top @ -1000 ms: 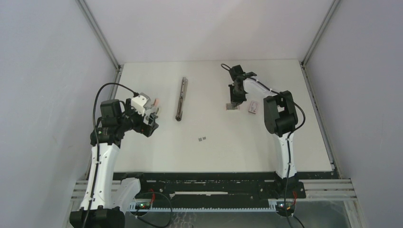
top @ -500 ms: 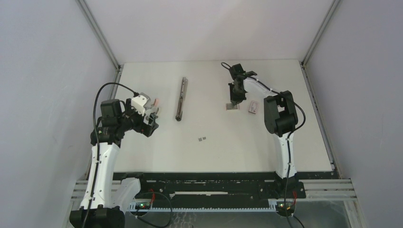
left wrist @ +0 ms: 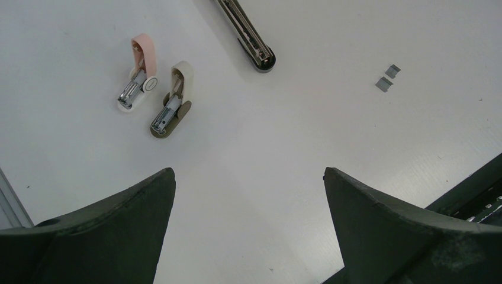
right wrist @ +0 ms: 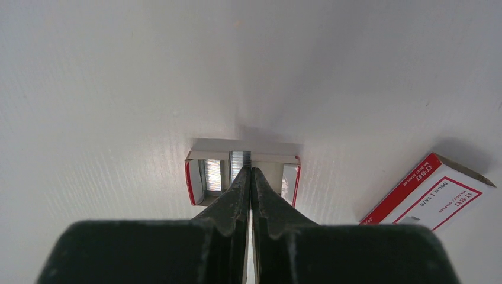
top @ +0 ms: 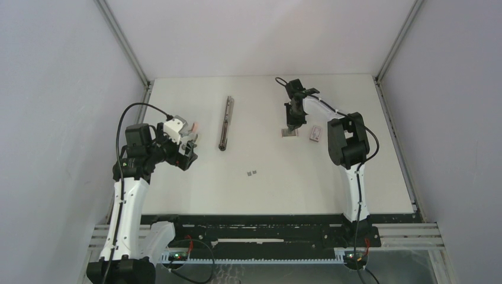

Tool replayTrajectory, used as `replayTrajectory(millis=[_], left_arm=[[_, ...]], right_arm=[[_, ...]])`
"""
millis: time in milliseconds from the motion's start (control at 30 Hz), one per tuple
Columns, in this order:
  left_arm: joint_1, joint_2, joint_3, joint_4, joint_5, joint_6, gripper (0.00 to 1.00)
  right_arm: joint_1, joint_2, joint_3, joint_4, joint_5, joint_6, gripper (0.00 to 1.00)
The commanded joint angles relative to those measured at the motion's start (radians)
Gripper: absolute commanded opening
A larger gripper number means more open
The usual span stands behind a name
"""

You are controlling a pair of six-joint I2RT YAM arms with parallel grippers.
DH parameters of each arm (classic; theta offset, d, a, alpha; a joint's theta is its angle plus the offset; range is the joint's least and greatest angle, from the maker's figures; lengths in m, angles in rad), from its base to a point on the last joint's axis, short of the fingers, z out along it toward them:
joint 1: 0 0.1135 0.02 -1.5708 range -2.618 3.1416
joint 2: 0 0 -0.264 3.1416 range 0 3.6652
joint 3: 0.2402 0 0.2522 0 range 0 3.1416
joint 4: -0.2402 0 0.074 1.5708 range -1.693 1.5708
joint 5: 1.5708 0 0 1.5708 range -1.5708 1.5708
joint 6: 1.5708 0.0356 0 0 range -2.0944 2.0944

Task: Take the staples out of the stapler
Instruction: Place the staple in the staple box.

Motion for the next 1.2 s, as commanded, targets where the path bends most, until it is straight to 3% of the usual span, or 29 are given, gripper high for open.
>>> replayTrajectory(millis=[0, 1167], left_arm=[[0.006, -0.008, -0.032, 0.022, 0.02, 0.018, 1.0], [0.006, -0.009, -0.032, 0.022, 0.021, 0.02, 1.0]], right_arm=[[-0.004, -0.002, 0.035, 0.017, 0.007, 0.012, 0.0], [-0.004, -0.086, -0.008, 0.023, -0.026, 0.007, 0.0]])
